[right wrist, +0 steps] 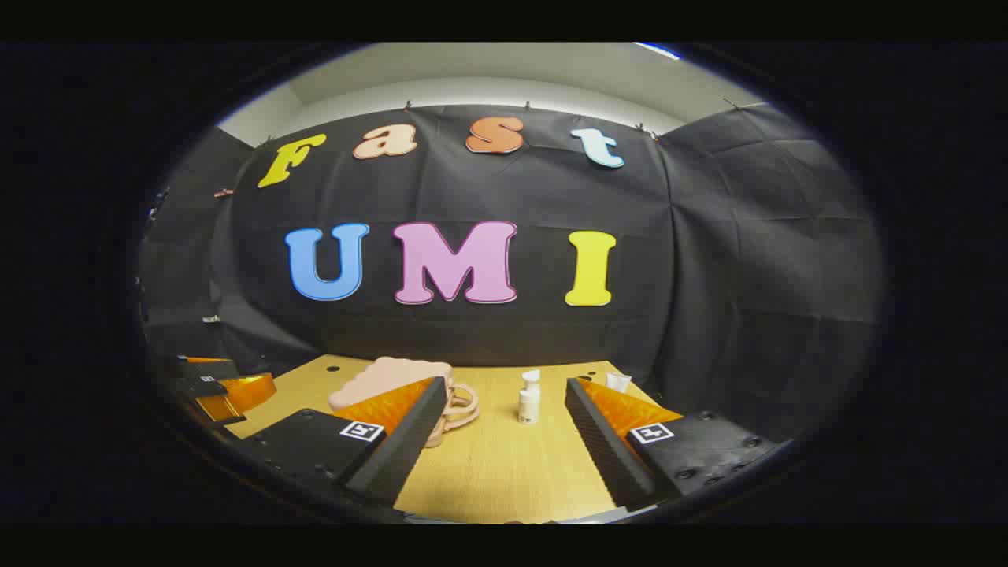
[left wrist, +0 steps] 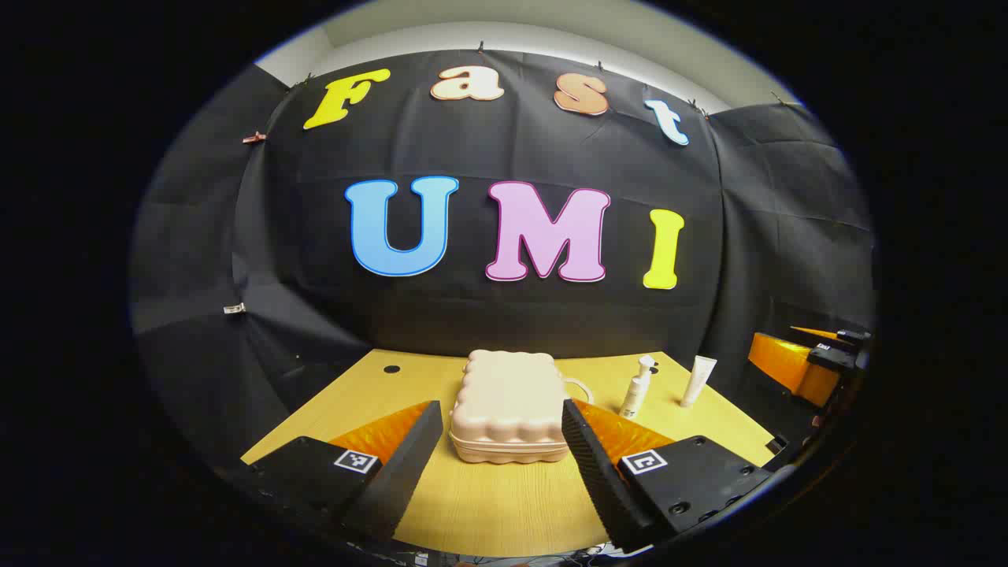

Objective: First open the suitcase, pack the skin care products into it, and then close the suitcase.

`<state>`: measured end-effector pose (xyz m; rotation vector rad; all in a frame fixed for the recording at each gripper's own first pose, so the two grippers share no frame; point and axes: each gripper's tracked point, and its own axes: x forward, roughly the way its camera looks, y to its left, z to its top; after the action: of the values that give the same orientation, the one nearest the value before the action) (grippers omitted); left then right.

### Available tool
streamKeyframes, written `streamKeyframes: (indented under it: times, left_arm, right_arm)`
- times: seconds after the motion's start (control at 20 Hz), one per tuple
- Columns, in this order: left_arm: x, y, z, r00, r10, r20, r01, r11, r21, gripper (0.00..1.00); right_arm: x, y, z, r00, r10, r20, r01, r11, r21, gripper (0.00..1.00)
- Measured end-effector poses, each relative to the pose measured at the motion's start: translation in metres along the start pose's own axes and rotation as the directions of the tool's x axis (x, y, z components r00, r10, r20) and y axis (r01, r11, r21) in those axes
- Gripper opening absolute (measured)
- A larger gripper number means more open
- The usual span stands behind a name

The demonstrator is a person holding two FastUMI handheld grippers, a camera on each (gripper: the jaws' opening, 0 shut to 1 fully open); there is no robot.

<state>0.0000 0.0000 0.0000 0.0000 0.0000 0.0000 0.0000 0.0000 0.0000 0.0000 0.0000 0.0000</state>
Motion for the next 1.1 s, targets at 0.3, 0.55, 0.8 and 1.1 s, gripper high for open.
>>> streamKeyframes:
  times: [0.3, 0.55, 0.8, 1.1]
  left_arm:
    - [0.008, -0.014, -0.005, 0.999, -0.022, -0.025, 0.022, 1.0, -0.006, 0.96]
    - [0.016, -0.024, -0.004, 0.998, -0.045, -0.032, 0.045, 0.999, 0.012, 0.96]
    - [0.042, -0.046, -0.003, 0.996, -0.069, -0.047, 0.069, 0.998, -0.003, 0.96]
    - [0.109, -0.095, 0.002, 0.988, -0.135, -0.069, 0.137, 0.991, 0.014, 0.96]
  right_arm:
    - [0.001, -0.016, -0.001, 1.0, -0.026, -0.004, 0.026, 1.0, 0.013, 0.97]
    - [0.011, -0.025, -0.006, 0.999, -0.039, -0.032, 0.04, 0.999, 0.029, 0.97]
    - [0.029, -0.038, -0.004, 0.999, -0.034, -0.038, 0.034, 0.999, 0.008, 0.97]
    - [0.084, -0.07, -0.007, 0.997, -0.038, -0.062, 0.039, 0.999, 0.013, 0.97]
